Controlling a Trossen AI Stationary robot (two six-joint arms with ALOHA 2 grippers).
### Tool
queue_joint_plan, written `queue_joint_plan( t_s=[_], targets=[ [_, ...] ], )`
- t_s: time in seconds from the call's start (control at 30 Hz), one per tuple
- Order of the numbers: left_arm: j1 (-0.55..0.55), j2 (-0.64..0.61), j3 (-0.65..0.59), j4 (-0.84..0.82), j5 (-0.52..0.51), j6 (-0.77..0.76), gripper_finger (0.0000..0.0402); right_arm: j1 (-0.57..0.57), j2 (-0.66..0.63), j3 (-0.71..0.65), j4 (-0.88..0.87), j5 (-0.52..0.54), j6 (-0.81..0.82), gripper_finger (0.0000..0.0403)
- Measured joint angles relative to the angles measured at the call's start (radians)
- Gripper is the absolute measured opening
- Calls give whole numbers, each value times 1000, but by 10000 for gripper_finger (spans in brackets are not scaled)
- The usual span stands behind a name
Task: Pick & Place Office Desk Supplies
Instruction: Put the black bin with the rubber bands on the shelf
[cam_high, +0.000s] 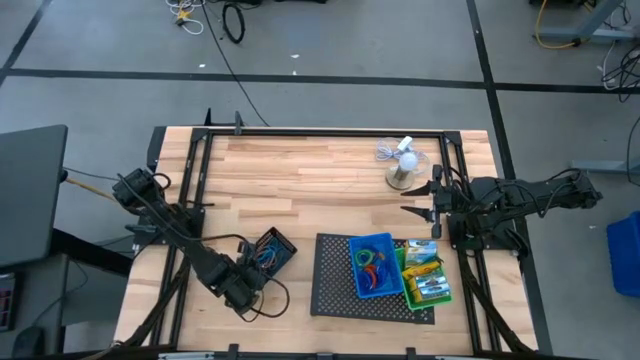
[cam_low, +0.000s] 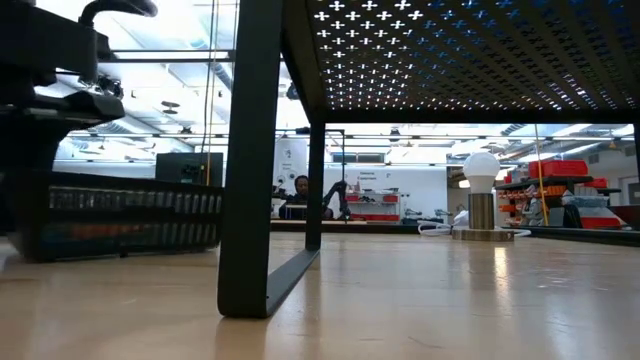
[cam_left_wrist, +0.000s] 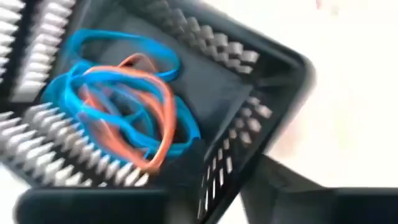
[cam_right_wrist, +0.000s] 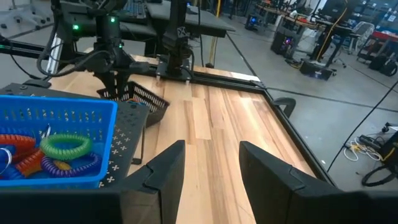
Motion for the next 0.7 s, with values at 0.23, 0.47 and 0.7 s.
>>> queue_joint_plan(
  t_s=[0.23, 0.47, 0.7],
  targets=[
    [15, 34, 3, 97, -18, -9, 7, 0, 0, 0, 0, -7, 1, 160],
    [35, 38, 73, 11, -39, -101, 4, 0, 0, 0, 0, -23, 13, 160],
    [59, 38, 178, -131, -72, -133, 3, 0, 0, 0, 0, -23, 23, 160]
  ],
)
